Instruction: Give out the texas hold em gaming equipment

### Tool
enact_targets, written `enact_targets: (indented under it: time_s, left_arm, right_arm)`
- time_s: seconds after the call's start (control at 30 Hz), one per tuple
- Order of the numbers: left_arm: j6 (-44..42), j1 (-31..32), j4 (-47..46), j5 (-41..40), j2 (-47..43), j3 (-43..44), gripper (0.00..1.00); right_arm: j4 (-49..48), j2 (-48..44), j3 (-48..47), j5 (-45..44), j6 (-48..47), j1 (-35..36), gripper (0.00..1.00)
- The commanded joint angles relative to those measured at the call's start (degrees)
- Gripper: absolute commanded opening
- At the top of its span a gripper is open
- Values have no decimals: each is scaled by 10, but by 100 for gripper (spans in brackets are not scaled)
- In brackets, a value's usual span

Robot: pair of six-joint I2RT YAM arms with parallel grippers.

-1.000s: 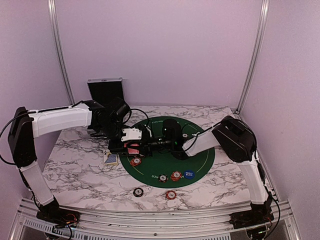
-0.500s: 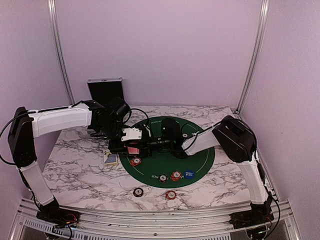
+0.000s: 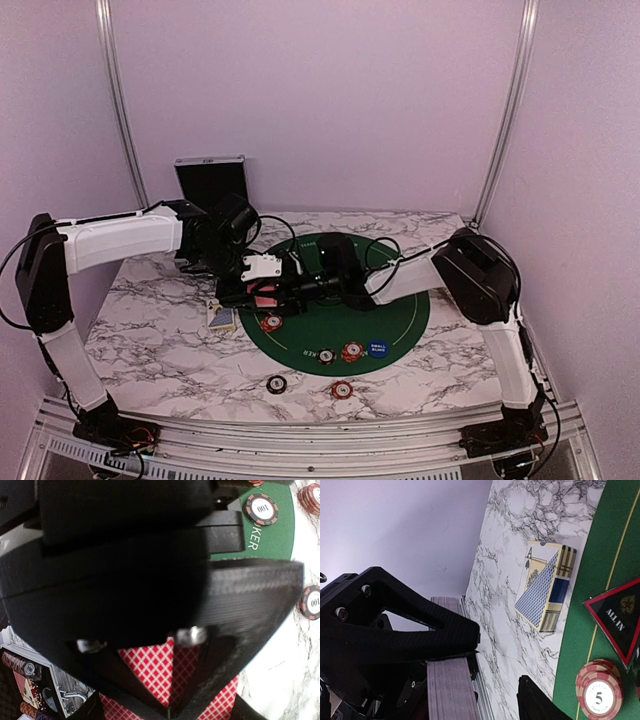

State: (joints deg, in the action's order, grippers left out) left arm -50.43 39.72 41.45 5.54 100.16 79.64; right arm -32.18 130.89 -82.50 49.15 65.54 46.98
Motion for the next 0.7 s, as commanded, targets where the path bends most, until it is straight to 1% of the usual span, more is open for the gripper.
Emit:
enact_targets:
  time_s: [0.0, 0.2, 0.43, 0.67]
  left_arm:
    - [7, -9, -5, 11, -16, -2, 28]
    - [12, -15, -5, 16, -25, -8, 26]
    - [17, -17, -5, 19, -30, -15, 25]
    - [20, -22, -5, 23, -31, -17, 22]
  right_arm:
    - [56, -23, -7, -12, -36, -3, 52]
    - [92, -35, -10, -18, -60, -5, 50]
    - [110, -44, -9, -21, -74, -8, 49]
    - [130, -52, -10, -23, -88, -12, 47]
